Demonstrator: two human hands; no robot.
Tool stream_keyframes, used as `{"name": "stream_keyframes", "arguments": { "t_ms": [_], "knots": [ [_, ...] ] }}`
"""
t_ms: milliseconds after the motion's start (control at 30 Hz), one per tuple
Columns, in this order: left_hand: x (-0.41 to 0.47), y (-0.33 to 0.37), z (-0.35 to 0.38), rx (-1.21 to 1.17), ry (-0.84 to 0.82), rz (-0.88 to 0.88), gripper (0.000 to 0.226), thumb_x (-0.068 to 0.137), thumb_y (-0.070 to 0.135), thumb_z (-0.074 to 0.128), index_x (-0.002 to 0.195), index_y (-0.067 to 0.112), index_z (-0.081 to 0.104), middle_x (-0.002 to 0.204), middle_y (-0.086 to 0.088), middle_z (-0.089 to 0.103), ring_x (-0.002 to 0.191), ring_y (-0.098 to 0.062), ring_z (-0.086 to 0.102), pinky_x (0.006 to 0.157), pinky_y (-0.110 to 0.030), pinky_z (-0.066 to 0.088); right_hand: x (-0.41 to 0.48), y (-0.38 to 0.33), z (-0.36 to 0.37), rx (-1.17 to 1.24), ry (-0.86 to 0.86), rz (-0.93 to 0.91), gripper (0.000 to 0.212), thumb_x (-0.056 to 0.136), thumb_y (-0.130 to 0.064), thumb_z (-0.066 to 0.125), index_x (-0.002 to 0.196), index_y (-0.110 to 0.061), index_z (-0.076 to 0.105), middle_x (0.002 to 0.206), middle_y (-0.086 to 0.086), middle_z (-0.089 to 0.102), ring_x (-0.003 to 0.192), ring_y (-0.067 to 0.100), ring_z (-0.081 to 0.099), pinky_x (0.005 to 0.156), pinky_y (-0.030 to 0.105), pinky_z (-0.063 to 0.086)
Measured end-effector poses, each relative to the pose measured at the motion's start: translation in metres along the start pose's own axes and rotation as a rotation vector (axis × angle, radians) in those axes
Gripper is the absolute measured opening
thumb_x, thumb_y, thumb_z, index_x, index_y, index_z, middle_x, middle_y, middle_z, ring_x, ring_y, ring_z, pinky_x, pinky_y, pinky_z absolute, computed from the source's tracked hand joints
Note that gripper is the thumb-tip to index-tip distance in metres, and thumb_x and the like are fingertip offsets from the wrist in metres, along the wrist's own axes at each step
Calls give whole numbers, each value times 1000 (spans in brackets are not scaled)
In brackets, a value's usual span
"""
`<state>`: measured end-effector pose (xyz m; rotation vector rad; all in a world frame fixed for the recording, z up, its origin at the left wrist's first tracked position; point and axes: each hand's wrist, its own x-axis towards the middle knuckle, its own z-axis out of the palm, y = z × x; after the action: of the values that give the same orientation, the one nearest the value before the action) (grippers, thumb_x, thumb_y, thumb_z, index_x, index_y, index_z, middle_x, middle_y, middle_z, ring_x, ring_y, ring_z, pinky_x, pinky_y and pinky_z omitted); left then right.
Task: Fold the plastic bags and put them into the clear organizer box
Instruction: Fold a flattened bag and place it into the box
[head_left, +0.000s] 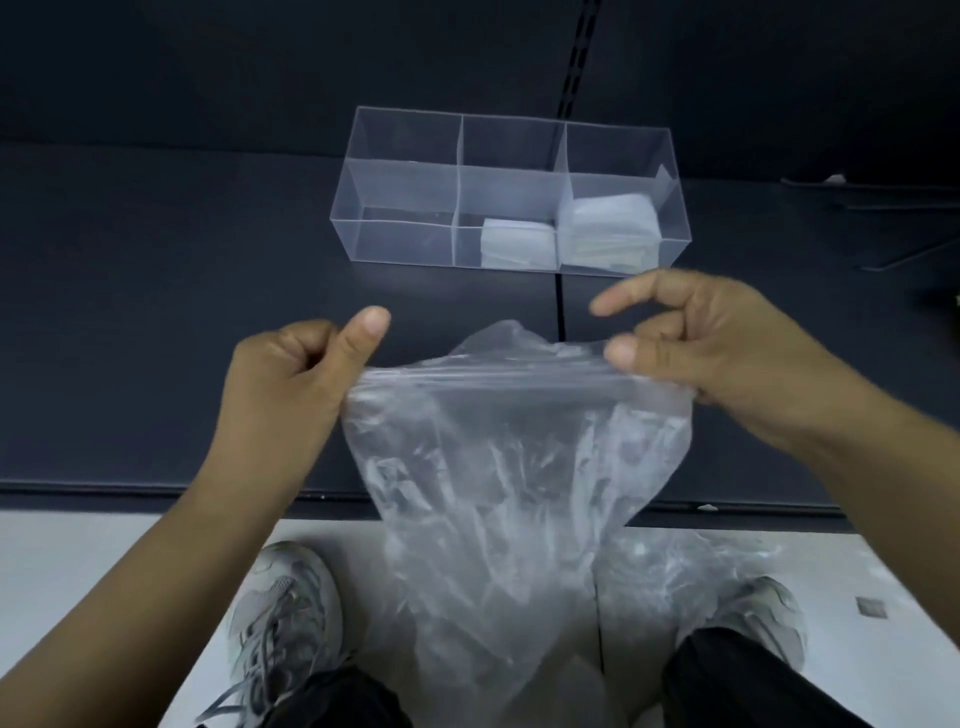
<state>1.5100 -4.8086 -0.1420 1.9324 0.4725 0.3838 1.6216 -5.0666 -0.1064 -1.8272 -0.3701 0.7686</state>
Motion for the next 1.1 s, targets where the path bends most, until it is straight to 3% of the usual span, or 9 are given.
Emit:
{"name": "stream_keyframes", "arguments": {
  "t_ms": [100, 200, 300, 500, 633, 733, 800, 967, 1100],
  "knots": [
    [0, -3, -7, 34, 23, -52, 58, 79, 58, 55, 51, 21, 21, 45, 10, 17, 41, -7, 20, 40, -12, 21, -2, 0, -13, -179, -195, 141, 31, 65, -37, 77, 85, -14, 73, 68, 10, 58, 64, 11, 52, 57, 13, 42],
    [-1, -10, -9, 77, -15, -83, 64, 76, 63, 52, 50, 9, 31, 46, -1, 27, 44, -6, 27, 42, -16, 26, -1, 5, -7, -47, -131, 99, 17, 80, -27, 65, 80, -11, 67, 77, 1, 65, 76, 9, 60, 76, 16, 46],
    [-3, -13, -7, -25, -160, -135, 68, 75, 63, 54, 65, -3, 64, 62, -16, 62, 56, -8, 54, 56, -11, 43, 5, 10, 9, 273, 70, 76, 11, 93, -19, 54, 91, -11, 61, 81, 2, 67, 77, 11, 63, 74, 20, 51],
    [-4, -13, -12, -44, -454, -274, 60, 70, 72, 58, 62, 14, 72, 64, 0, 70, 62, -2, 63, 67, -12, 43, 14, 3, 16, 3, 412, -52, 23, 91, -26, 64, 91, -3, 64, 89, 42, 57, 70, 32, 53, 64, 63, 47],
    [8, -16, -17, 271, -481, -276, 65, 66, 73, 56, 76, 10, 65, 78, -1, 69, 77, -18, 63, 75, -29, 44, 19, -1, 18, -84, 313, -60, 30, 87, -29, 67, 82, 0, 62, 84, 38, 58, 65, 25, 49, 61, 41, 42],
    [18, 10, 6, 49, -575, -155, 53, 73, 74, 58, 106, 32, 65, 107, 17, 68, 100, 3, 63, 82, -19, 47, 28, -9, 37, -158, 178, -73, 32, 88, -32, 65, 82, -1, 65, 78, 24, 66, 62, 17, 53, 65, 29, 44],
    [22, 23, 28, -124, -657, -167, 40, 78, 57, 68, 106, 28, 67, 103, 11, 72, 96, -2, 67, 76, -14, 51, 36, -13, 47, -195, 106, -81, 35, 90, -38, 61, 85, -5, 69, 69, 11, 67, 58, 5, 53, 61, 21, 43],
    [39, -8, 37, -194, -302, -353, 15, 85, 30, 71, 78, 16, 72, 71, 3, 72, 62, -7, 66, 58, -16, 51, 43, 3, 19, -193, -79, 70, 52, 68, -62, 66, 86, -14, 68, 74, 1, 66, 66, 7, 60, 64, 21, 48],
    [49, -59, 9, -78, -99, -403, 17, 87, 28, 69, 77, 14, 70, 71, -1, 66, 66, -13, 56, 67, -26, 47, 37, 45, -24, -251, -60, 225, 21, 81, -31, 73, 92, -14, 69, 59, -3, 62, 53, 8, 54, 53, 22, 44]
  ]
}}
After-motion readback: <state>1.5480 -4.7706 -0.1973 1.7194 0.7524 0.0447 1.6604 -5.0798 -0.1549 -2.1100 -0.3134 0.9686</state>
